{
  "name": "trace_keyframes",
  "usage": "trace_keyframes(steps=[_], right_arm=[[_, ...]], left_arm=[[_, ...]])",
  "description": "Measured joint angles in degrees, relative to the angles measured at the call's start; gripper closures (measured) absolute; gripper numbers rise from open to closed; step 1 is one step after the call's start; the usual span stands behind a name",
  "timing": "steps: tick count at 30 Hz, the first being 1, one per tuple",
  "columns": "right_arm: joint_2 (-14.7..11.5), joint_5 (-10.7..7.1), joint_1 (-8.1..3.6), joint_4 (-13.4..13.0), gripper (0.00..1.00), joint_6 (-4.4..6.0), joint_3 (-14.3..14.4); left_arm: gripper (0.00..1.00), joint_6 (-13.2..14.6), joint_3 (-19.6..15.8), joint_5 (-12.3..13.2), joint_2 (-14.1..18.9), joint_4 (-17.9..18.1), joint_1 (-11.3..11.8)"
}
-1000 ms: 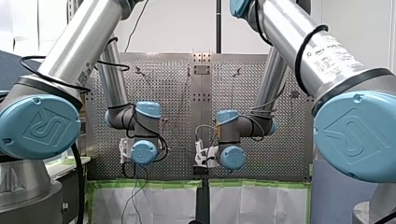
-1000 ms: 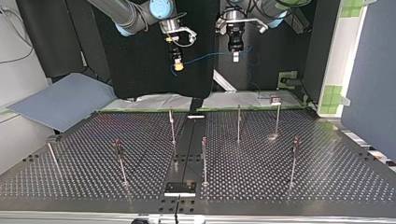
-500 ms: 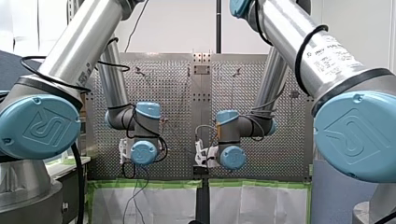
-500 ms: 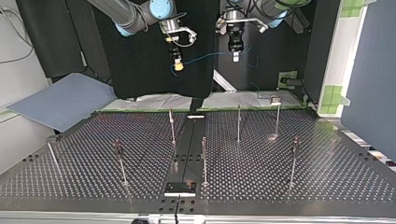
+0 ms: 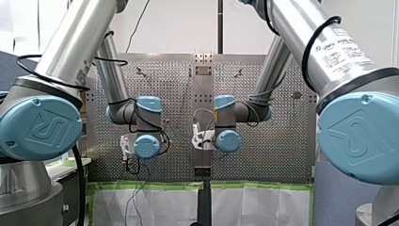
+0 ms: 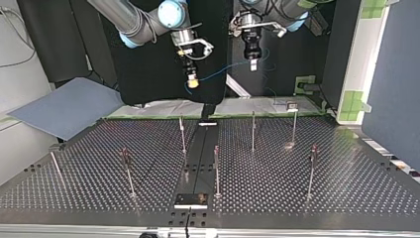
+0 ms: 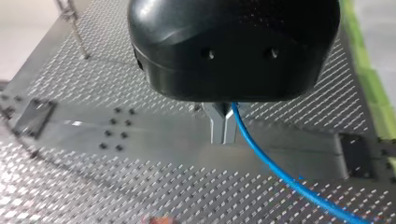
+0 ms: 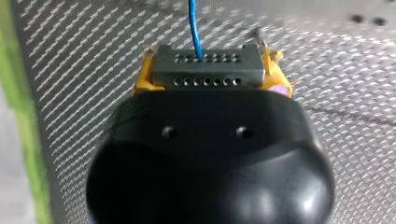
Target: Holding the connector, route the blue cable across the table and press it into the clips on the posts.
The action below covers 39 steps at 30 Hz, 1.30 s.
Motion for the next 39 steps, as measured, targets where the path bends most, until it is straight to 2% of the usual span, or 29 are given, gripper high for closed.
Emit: trace_keyframes(steps=[3, 13, 17, 21, 26, 32, 35, 39], right_arm=[[-1.42, -1.39, 0.07, 1.42, 1.00, 0.41, -1.42], [-5.80, -5.78, 0.84, 5.82, 1.00, 0.64, -5.80], [-8.09, -8.06, 1.42, 8.11, 1.00, 1.35, -8.10], [-9.40, -9.58, 1.81, 10.43, 1.00, 2.21, -10.44], [-9.61, -10.38, 2.06, 12.90, 1.00, 3.19, -12.83], [-8.47, -10.88, 2.49, 15.71, 1.00, 3.43, -14.62], [-7.60, -10.92, 2.88, 17.07, 1.00, 3.44, -15.33], [-7.07, -11.34, 3.84, 19.18, 1.00, 3.48, -16.62]], left_arm=[[1.00, 0.07, 1.04, -1.46, 1.66, -1.64, 0.42], [1.00, 0.54, 4.36, -6.72, 6.97, -6.96, 1.39], [1.00, -0.11, 5.56, -8.96, 9.21, -9.18, 1.85], [1.00, -1.78, 6.28, -11.49, 11.77, -11.72, 2.34], [1.00, -3.96, 6.57, -13.90, 14.17, -14.15, 2.76], [1.00, -6.34, 6.82, -16.34, 17.04, -16.99, 3.02], [1.00, -6.58, 7.09, -15.96, 18.43, -18.39, 3.07], [1.00, -6.31, 8.03, -14.22, 20.51, -20.46, 3.32]])
